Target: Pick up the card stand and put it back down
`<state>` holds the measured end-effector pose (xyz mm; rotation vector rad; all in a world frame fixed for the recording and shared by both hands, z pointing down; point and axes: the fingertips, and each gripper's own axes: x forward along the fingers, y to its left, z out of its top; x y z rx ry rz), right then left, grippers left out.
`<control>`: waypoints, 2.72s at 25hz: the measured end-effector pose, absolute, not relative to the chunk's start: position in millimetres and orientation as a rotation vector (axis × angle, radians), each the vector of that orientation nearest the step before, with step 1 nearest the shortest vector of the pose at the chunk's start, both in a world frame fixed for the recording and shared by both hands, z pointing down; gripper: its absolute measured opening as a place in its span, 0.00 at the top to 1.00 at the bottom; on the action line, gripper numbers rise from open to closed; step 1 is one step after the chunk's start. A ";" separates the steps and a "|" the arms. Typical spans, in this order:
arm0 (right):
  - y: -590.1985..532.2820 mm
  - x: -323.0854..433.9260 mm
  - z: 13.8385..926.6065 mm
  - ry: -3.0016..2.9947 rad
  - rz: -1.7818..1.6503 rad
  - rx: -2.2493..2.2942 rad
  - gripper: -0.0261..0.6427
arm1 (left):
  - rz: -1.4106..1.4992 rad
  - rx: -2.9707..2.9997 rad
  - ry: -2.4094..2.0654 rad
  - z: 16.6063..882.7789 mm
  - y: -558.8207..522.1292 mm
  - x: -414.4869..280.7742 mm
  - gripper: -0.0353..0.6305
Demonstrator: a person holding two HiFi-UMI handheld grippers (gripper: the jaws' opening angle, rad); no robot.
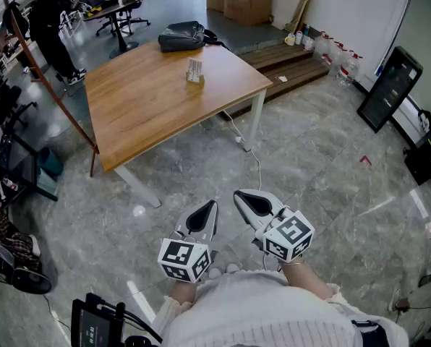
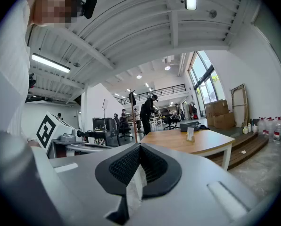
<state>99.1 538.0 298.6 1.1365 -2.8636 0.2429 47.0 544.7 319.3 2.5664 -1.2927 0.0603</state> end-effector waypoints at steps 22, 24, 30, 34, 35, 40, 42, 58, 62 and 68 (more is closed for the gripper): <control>388.5 87.4 336.0 -2.830 0.346 1.078 0.96 | 0.117 2.525 -1.265 348.1 395.8 40.4 0.93; 359.0 74.9 331.6 -2.845 0.347 1.081 0.96 | 0.110 2.529 -1.245 343.9 365.0 33.2 0.93; 268.5 41.1 311.0 -2.856 0.256 1.120 0.96 | 0.104 2.598 -1.182 325.1 274.9 11.1 0.93; 226.7 34.2 320.6 -2.812 0.315 1.173 0.96 | 0.130 2.591 -1.158 331.3 234.0 -2.1 0.94; 218.2 31.8 325.3 -2.796 0.335 1.175 0.96 | 0.137 2.583 -1.153 335.0 225.3 -4.9 0.94; 179.8 25.4 339.4 -2.754 0.405 1.186 0.96 | 0.184 2.580 -1.119 347.6 189.2 -9.8 0.93; 162.2 22.6 342.2 -2.755 0.412 1.178 0.96 | 0.188 2.567 -1.122 351.8 173.0 -13.0 0.93; -30.3 26.5 345.0 -2.789 0.416 0.982 0.96 | 0.158 2.457 -1.276 356.0 -19.7 -7.3 0.94; -50.2 27.5 350.2 -2.784 0.410 0.924 0.96 | 0.152 2.425 -1.305 359.1 -44.1 -5.2 0.94; -70.9 32.9 363.3 -2.749 0.446 0.922 0.96 | 0.173 2.373 -1.308 371.7 -62.4 -10.3 0.93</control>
